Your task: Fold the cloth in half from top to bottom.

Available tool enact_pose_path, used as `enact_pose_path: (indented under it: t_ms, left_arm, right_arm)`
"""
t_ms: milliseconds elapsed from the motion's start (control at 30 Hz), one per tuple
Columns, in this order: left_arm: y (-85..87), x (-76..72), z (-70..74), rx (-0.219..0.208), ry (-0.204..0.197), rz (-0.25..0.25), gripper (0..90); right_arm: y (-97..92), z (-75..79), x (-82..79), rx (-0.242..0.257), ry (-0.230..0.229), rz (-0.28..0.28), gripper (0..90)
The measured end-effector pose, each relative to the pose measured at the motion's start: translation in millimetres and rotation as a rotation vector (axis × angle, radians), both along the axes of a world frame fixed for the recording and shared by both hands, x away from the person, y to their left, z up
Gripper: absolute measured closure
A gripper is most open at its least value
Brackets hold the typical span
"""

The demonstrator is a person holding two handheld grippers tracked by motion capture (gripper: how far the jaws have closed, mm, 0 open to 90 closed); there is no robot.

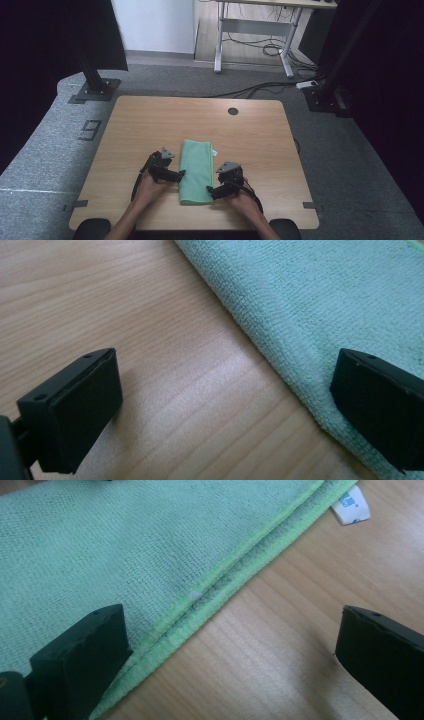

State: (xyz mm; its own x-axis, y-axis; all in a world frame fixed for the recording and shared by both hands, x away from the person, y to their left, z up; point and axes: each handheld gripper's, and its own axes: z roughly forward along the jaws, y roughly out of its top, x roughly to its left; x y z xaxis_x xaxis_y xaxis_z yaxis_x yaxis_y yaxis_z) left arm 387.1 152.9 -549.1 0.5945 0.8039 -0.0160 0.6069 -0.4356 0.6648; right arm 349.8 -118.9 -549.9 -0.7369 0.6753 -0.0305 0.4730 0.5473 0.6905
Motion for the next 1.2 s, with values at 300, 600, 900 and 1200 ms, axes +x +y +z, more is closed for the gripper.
enact_pose_path:
  t_ms: [300,600,900,1200]
  left_arm:
    - [0.0,0.2,-0.1,-0.001,0.001,0.001,0.3]
    - [-0.1,0.2,-0.1,0.001,0.001,0.001,0.3]
    - [0.0,0.2,0.0,0.001,0.001,0.000,0.3]
    - [0.0,0.3,0.0,0.000,0.001,0.000,0.3]
  right_arm:
    - [-5.2,14.6,25.4,0.060,0.054,-0.001,3.8]
    - [-0.7,29.6,69.3,0.088,0.063,-0.038,20.0]
    - [13.0,39.1,106.1,0.079,0.059,-0.047,41.6]
    - [26.2,33.1,136.0,0.051,0.078,-0.086,58.9]
